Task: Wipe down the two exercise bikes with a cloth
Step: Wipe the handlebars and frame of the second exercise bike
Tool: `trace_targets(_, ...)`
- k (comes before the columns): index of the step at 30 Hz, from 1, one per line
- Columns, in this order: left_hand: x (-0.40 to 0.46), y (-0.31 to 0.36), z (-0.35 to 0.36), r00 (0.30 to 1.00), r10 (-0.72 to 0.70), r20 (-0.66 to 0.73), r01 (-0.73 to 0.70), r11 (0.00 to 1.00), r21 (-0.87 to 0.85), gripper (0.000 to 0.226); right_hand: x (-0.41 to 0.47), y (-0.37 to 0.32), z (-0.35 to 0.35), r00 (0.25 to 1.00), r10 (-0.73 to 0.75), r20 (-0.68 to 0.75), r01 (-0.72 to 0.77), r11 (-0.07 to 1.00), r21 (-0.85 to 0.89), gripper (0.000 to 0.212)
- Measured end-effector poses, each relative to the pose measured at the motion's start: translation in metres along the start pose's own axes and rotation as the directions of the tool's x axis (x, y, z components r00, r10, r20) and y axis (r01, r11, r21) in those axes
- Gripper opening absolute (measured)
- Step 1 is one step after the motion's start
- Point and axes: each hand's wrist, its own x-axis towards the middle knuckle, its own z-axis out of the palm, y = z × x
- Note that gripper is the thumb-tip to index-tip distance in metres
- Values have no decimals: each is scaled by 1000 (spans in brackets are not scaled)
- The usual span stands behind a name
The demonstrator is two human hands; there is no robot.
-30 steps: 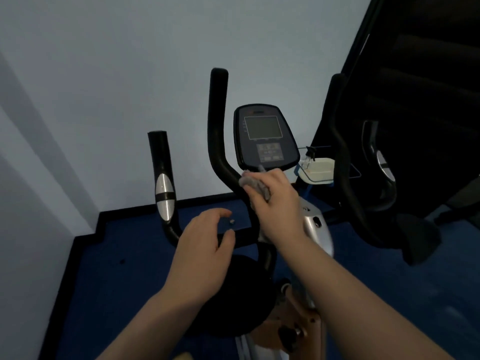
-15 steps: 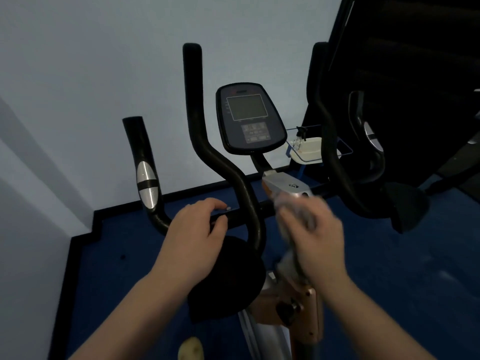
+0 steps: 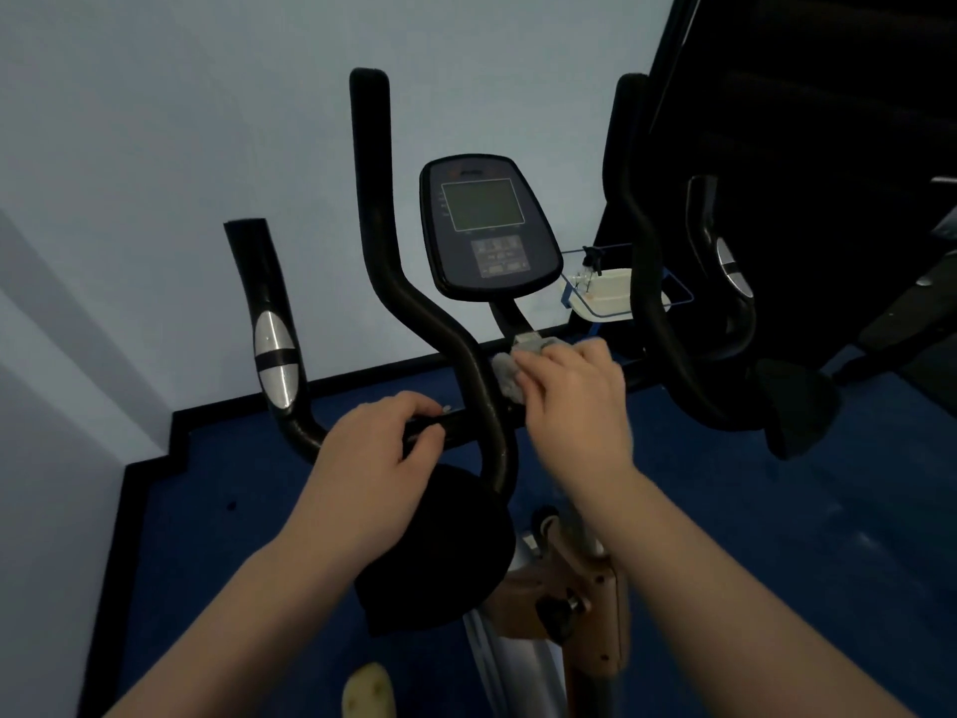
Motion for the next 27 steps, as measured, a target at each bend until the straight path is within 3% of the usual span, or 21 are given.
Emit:
trace_targets(7, -1, -1, -1, 1000, 17, -6, -17, 1000, -20, 28, -32, 5, -5, 995, -9, -96, 12, 999, 31, 27)
trace_targets(11, 0, -1, 0, 1000, 18, -10, -18, 1000, -3, 26, -6, -9, 7, 993, 115, -27, -114, 992, 49, 24)
trace_targets(14, 0, -1, -1, 1000, 13, 5, -13, 1000, -15, 27, -22, -11, 5, 996, 79, -34, -73, 983, 170, 25)
trace_targets(16, 0, -1, -1, 1000, 13, 6, -13, 1000, -21, 28, -30, 1, -5, 999, 40, -37, -35, 991, 129, 26)
trace_targets(21, 0, -1, 0, 1000, 5, -4, -5, 1000, -5, 25, -13, -9, 7, 980, 192, -53, -182, 970, 160, 26)
trace_targets(25, 0, 0, -1, 1000, 8, 3, -8, 1000, -20, 24, -40, 2, -1, 992, 115, -47, -98, 956, 276, 29)
trace_targets(27, 1, -2, -1, 1000, 5, 4, -5, 1000, -20, 25, -40, 15, -11, 989, 150, -13, -141, 954, 266, 27)
